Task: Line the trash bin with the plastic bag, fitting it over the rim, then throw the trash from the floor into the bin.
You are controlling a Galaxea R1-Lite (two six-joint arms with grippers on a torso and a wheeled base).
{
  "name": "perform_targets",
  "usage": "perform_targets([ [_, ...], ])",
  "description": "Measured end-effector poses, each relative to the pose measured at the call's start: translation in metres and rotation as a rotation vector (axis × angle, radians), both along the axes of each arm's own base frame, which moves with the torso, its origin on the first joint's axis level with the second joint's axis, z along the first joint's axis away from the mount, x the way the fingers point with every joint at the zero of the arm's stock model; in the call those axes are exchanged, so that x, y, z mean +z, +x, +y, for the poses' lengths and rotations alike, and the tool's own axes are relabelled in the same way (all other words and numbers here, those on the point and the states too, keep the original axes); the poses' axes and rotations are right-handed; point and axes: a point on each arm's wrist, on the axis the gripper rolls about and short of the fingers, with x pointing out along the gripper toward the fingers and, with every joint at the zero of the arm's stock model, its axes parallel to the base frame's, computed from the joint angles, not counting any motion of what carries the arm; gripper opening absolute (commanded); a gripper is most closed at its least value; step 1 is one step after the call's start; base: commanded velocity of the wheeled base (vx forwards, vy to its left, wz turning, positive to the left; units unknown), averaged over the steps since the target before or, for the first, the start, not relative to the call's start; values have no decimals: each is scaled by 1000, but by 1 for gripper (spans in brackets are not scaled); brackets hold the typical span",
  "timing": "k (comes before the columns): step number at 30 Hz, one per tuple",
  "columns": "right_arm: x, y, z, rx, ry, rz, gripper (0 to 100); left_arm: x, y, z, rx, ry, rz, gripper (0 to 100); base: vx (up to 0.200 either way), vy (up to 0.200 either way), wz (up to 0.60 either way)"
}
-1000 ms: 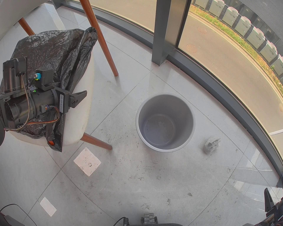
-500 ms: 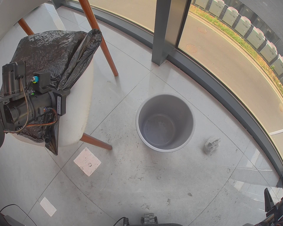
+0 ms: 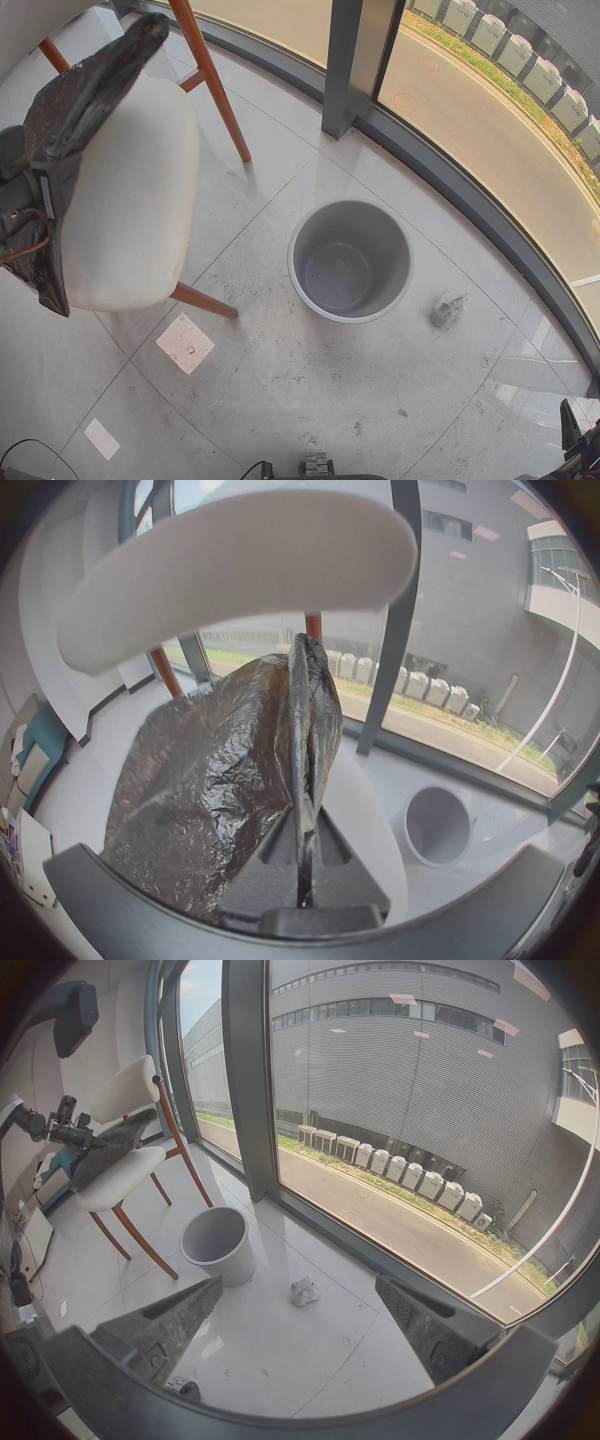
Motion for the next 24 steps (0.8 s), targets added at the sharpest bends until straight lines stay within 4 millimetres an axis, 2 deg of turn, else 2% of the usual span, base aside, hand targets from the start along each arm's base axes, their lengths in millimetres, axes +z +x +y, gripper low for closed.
perform_targets([
  [3,0,0,0,0,0,0,100,13,-14,3,-4,-20,-61,0,0,0,0],
  [11,0,0,0,0,0,0,100,22,-34,4,-103,-61,-114,0,0,0,0],
  [18,0,0,0,0,0,-1,100,26,-43,-3,-363,-125,-113,0,0,0,0],
  [24,0,0,0,0,0,0,100,37,-52,-13,-545,-281,-161,0,0,0,0],
])
